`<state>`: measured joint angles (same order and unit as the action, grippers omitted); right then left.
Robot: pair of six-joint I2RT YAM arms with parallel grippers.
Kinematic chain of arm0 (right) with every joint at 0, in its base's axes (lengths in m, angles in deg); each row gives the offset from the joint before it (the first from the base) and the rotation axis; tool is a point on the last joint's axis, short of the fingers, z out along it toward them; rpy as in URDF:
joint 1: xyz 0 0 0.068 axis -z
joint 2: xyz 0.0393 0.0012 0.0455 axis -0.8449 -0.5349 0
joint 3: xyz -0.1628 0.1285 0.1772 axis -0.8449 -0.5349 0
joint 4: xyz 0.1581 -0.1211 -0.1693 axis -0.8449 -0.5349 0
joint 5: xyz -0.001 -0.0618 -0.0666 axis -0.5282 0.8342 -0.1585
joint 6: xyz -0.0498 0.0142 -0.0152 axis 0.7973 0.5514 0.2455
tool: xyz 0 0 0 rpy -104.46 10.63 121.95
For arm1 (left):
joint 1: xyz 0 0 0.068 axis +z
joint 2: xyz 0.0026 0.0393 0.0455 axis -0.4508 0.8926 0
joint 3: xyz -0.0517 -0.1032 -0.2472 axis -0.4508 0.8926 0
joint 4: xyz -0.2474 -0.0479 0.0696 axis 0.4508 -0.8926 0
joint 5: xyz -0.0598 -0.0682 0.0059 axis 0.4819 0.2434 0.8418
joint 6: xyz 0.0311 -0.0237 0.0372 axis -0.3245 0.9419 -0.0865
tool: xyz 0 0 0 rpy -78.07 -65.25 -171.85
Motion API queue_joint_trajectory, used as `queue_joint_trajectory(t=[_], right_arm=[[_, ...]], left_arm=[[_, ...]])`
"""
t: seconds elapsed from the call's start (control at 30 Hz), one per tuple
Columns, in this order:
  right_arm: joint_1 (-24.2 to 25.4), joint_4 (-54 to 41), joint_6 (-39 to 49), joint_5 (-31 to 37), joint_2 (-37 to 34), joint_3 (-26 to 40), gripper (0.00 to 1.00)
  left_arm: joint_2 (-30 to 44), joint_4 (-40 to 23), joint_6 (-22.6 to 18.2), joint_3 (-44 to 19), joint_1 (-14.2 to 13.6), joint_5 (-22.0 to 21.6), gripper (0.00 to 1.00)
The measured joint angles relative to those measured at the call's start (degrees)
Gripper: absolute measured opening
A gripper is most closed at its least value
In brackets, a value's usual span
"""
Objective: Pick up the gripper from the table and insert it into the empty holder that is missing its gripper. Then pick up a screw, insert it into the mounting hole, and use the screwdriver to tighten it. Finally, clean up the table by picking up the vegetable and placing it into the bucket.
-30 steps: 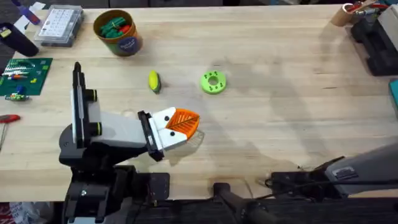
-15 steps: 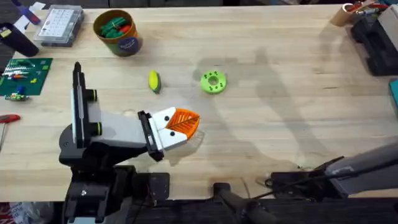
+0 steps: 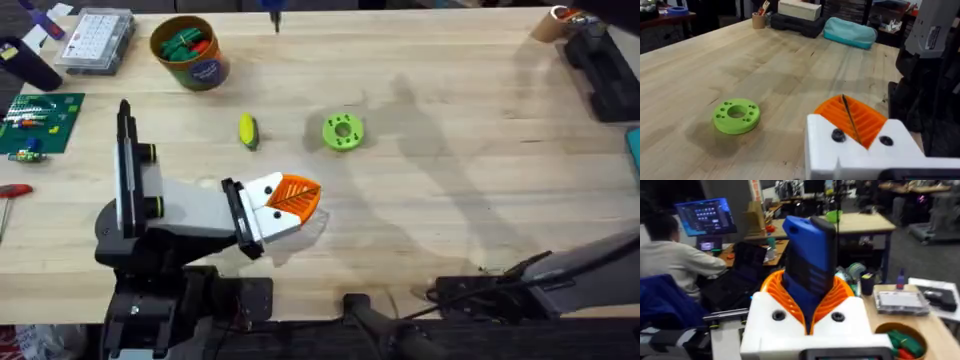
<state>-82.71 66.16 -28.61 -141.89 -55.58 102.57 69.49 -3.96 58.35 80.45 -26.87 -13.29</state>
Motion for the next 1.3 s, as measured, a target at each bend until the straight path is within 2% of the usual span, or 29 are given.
queue_joint_trajectory(t=[0.4, 0.73, 1.0, 1.3], right_arm=[[-1.41, 0.93, -1.56, -5.43, 2.29, -4.54, 0.018], [-4.14, 4.78, -0.83, -4.35, 6.24, -13.50, 0.017], [-7.56, 6.29, 0.36, -3.05, 7.93, -17.30, 0.017], [-9.08, 17.39, 1.15, -1.89, 12.85, -25.61, 0.017]], left_arm=[[0.00, -0.01, 0.00, 0.00, 0.00, 0.00, 0.005], [0.01, -0.02, 0.00, 0.00, 0.00, 0.00, 0.005], [0.00, -0.02, 0.00, 0.00, 0.00, 0.02, 0.005], [0.00, -0.02, 0.00, 0.00, 0.00, 0.02, 0.005]])
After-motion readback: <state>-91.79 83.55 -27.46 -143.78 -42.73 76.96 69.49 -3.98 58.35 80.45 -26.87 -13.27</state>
